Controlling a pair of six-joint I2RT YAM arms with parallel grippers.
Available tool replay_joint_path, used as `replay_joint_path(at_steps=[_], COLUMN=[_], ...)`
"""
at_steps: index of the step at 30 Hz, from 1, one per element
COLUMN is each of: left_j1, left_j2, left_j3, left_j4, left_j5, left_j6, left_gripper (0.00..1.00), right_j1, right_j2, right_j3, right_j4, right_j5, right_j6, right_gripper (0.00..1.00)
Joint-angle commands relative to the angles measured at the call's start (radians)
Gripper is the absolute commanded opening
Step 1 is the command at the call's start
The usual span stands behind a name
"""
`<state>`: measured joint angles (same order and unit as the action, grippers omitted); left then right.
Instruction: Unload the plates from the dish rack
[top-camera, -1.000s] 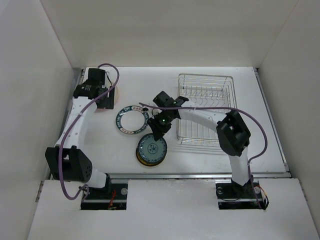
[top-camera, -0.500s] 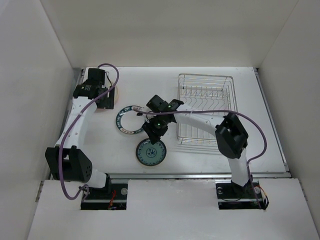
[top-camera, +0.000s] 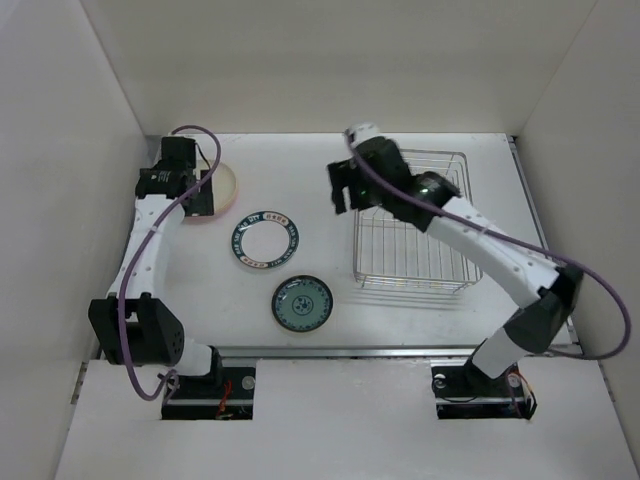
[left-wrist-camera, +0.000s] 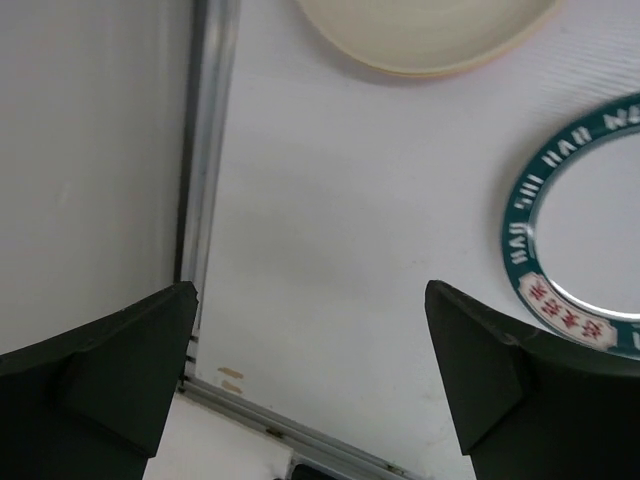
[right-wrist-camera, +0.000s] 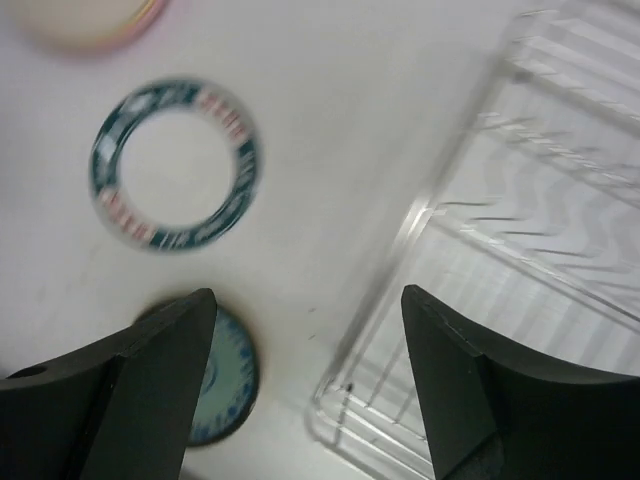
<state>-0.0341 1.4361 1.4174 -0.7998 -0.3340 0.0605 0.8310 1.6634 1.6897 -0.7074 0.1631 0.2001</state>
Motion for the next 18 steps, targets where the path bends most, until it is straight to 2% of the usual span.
replay_joint_path(at_steps=[1,5,6,9,13,18], left_j1=[0.062,0.195,0.256,0.342,0.397,0.456], left_j2=[-0.051,-0.040,-0.040,-0.040,-0.040,-0.062], left_j3=[-0.015,-0.005,-0.005,-0.005,-0.015,-0.057], left_j4=[0.025,0.016,0.007,-0.003,-0.013,-0.032], left_j5=[-0.170,-0.171,-0.171,-0.180,-0.201,-0.178], left_j6=[-0.062,-0.129,-0.146,-0.182,-0.182,-0.203], left_gripper=[0.99,1.00,1.00,1.00,1.00,1.00], right_j1=[-0.116,-0.295,-0.321,-0.403,-0.467,-0.467], right_j2=[-0.094,-0.200,-0.227,-0.364,-0.468,-0.637], right_j3=[-0.013,-0.099,-0.149,-0.241,-0.339,-0.471], right_j4=[-0.024,-0.072,-0.072,-0.063,-0.038,0.023], right_j5=[0.384,0.449,0.460,0.477,0.524,0.619], right_j6=[0.233,0.357,0.372,0.433,0.475,0.516], right_gripper=[0.81,0.88,0.90,0.95,0.95,0.97])
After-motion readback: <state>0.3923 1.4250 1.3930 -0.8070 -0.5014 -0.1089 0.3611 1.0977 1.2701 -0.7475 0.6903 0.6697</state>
